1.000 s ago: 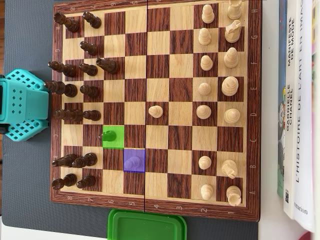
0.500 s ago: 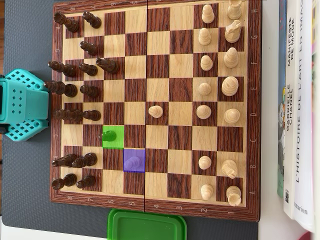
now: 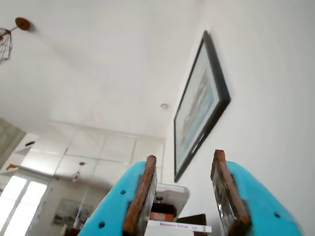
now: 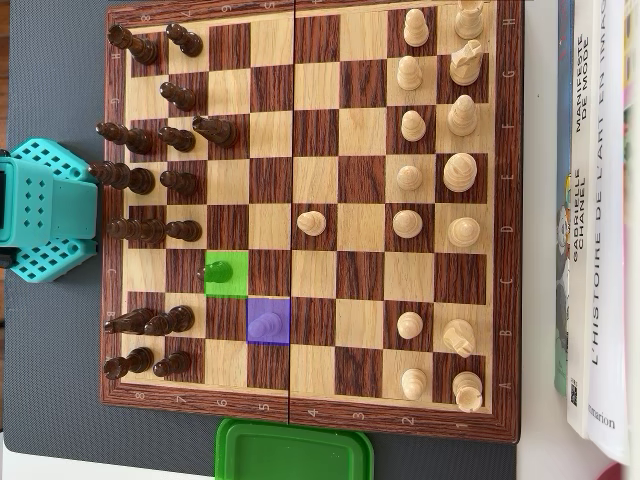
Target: Play chess
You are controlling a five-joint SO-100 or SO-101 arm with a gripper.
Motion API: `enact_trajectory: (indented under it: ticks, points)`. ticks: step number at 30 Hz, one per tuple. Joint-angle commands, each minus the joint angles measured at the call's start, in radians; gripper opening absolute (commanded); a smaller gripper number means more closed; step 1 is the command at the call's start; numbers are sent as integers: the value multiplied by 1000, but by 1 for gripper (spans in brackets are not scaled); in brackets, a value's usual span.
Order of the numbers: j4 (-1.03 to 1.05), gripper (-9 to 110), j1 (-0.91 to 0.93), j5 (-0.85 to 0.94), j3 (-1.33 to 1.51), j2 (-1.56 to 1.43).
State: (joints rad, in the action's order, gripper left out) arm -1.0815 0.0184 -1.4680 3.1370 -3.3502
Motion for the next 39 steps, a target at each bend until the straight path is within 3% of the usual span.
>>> enact_trajectory:
  ticks: [1, 7, 22, 30, 39]
  points:
    - [216, 17, 23, 6, -71, 5]
    - [676, 17, 110, 6, -189, 5]
    - [1488, 17, 147, 6, -356, 14]
    - [1744, 17, 156, 6, -390, 37]
    - [1967, 17, 158, 37, -557, 311]
